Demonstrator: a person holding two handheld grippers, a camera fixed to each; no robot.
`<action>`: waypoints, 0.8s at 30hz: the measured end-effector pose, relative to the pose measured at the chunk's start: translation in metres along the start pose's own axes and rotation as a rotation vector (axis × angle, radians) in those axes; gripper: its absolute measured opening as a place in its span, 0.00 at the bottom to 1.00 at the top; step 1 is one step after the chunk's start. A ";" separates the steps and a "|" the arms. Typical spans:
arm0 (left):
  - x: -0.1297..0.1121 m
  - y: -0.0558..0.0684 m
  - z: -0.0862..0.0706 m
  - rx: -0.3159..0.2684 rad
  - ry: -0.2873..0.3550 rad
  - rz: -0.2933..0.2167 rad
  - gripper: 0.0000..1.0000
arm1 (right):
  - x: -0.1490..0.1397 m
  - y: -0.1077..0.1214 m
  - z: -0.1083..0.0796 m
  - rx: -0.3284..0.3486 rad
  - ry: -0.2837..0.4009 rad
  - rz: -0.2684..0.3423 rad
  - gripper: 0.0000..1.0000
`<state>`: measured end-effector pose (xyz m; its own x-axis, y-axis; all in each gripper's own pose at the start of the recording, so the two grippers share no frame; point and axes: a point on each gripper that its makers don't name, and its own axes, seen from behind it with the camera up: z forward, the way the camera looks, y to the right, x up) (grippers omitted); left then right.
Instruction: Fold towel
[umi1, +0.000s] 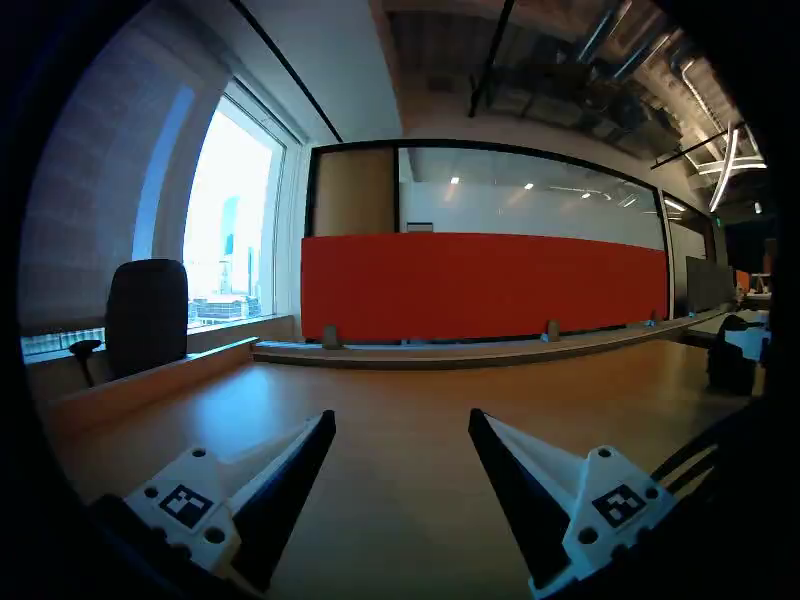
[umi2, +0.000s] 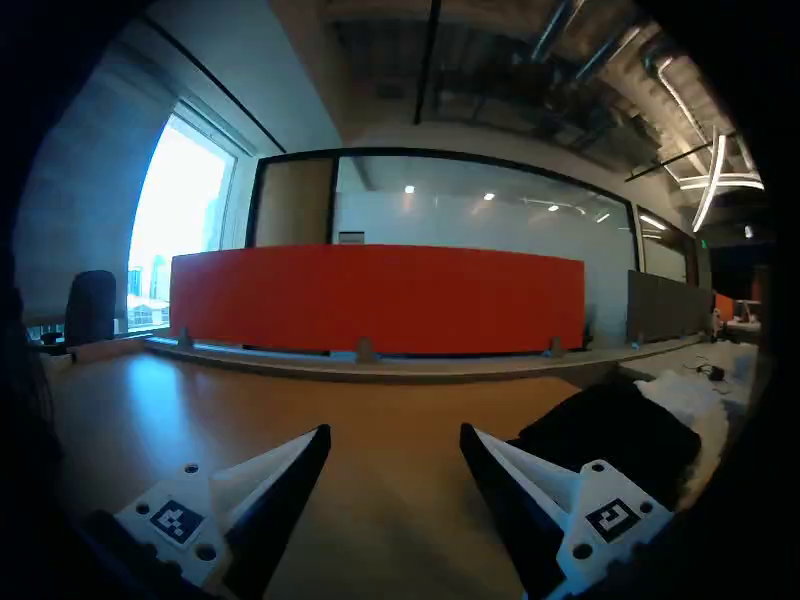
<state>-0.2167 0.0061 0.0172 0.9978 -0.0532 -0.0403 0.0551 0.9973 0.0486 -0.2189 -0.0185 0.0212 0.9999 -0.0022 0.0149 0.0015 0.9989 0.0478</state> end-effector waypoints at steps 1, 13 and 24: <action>0.000 0.000 0.000 0.000 0.000 0.000 1.00 | -0.001 -0.001 0.000 0.002 0.000 0.002 1.00; 0.000 0.000 0.000 0.000 0.000 0.000 0.99 | -0.010 0.000 0.001 -0.001 -0.007 0.004 1.00; 0.000 0.000 0.000 0.000 0.000 0.000 0.99 | -0.011 0.002 0.001 0.011 0.006 0.016 1.00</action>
<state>-0.2169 0.0064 0.0172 0.9978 -0.0530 -0.0406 0.0549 0.9973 0.0486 -0.2303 -0.0166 0.0223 0.9999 0.0141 0.0093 -0.0146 0.9982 0.0582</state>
